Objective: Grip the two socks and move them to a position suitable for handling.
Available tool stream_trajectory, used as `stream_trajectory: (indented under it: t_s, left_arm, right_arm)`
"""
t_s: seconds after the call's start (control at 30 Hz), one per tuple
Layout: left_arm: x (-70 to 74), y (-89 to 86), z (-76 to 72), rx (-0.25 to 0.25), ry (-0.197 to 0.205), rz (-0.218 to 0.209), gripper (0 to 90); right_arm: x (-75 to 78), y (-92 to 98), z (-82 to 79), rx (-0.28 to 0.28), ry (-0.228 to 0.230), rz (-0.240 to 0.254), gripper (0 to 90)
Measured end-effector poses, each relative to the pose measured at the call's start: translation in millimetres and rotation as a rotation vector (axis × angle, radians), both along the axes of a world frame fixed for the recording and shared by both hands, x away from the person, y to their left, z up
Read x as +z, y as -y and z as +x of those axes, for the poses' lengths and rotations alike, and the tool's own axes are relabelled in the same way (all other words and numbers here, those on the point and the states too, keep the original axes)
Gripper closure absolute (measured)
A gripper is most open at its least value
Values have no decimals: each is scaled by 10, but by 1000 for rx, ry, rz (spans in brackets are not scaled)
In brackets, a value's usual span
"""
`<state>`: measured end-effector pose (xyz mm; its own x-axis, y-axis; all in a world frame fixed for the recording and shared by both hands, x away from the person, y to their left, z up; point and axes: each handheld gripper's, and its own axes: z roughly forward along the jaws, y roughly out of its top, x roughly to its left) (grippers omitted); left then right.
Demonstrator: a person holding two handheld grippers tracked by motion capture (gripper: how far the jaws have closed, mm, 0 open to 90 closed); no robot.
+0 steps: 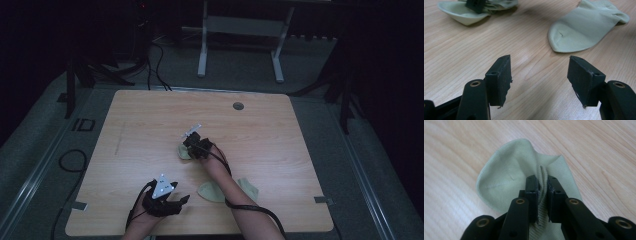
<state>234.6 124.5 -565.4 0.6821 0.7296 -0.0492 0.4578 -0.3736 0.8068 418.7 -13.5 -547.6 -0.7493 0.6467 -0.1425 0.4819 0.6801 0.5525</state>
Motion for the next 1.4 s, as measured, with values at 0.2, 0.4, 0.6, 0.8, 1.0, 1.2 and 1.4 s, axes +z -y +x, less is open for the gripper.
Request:
stream_trajectory:
  t_s: [0.2,0.4,0.6,0.8,1.0,1.2,1.4]
  left_arm:
    - [-13,-18,16,1,-14,-10,357]
    - [-12,-15,14,2,-10,-9,355]
    - [-29,-14,29,4,-16,1,349]
    - [-38,11,24,-3,-18,7,350]
    - [-60,40,31,-13,-28,19,365]
    - [-54,44,37,-10,-26,21,365]
    - [-46,61,28,-5,-11,21,364]
  right_arm:
    - [143,190,-60,-26,-3,42,821]
    - [342,460,-96,-56,11,68,821]
    - [545,781,-134,-107,43,55,821]
    - [580,1093,-169,-168,29,76,818]
    - [388,1235,-317,-188,-16,101,817]
    - [83,1199,-412,-178,-64,79,731]
    - [-5,1070,-500,-152,-59,47,474]
